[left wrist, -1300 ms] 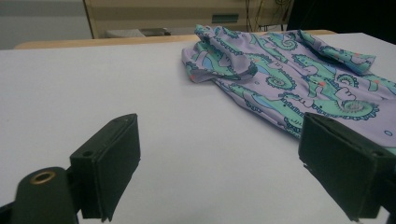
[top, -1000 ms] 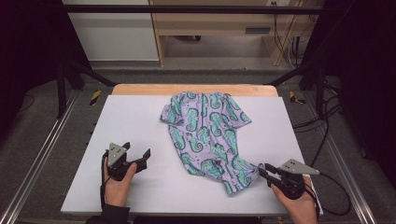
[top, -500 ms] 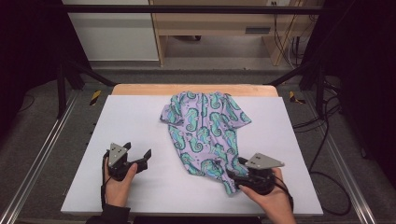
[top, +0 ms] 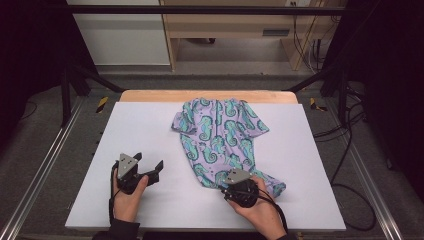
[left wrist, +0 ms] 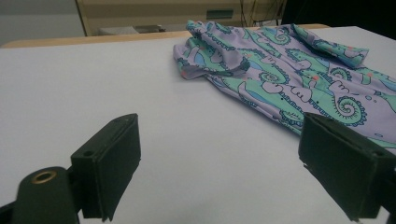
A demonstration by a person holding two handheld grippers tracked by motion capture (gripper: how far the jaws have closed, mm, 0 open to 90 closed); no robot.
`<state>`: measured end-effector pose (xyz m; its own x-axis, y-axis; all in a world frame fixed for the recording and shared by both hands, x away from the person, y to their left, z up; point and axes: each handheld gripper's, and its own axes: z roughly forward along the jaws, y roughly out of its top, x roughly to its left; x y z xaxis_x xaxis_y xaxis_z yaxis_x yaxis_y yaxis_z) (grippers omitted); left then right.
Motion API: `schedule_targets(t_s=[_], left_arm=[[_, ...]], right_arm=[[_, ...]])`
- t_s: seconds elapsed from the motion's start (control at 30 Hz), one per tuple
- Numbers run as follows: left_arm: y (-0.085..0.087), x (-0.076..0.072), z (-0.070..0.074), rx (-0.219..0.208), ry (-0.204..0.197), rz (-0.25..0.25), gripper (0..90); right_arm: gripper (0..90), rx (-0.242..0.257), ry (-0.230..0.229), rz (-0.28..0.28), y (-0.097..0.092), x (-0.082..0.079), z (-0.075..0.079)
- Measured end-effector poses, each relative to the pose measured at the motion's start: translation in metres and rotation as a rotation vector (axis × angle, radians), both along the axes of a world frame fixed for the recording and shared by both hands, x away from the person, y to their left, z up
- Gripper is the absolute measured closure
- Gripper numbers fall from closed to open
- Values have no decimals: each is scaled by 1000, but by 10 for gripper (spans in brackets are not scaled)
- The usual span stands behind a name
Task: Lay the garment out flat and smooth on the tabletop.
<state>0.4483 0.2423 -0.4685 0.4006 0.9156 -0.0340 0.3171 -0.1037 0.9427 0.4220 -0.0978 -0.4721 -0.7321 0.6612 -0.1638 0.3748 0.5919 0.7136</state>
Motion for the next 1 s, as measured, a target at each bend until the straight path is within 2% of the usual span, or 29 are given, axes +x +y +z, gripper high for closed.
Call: schedule_targets(t_s=[0.07,0.1,0.17,0.3,0.4,0.5,0.57,0.63,0.73,0.87,1.0], left_arm=[[0,0,0,1,0,0,132],[0,0,0,1,0,1,132],[0,0,0,1,0,0,132],[-1,0,0,4,-1,-2,132],[-2,0,0,7,-1,-3,132],[-2,0,0,8,0,-6,132],[-2,0,0,9,1,-7,132],[-2,0,0,9,1,-9,132],[-2,1,-1,9,4,-11,132],[-4,1,-1,12,7,-20,132],[-5,1,-1,17,7,-25,132]], right_arm=[[836,-4,7,11,2,0,0],[873,8,8,20,2,0,2],[889,27,5,30,3,1,8],[891,140,18,47,1,11,32],[891,215,17,32,-5,32,51],[892,280,52,-25,-14,65,56],[891,278,76,-69,-19,89,50],[891,279,117,-119,-25,109,37],[889,239,171,-181,-32,129,15],[860,202,207,-218,-36,136,-1],[763,205,177,-218,-38,131,6]])
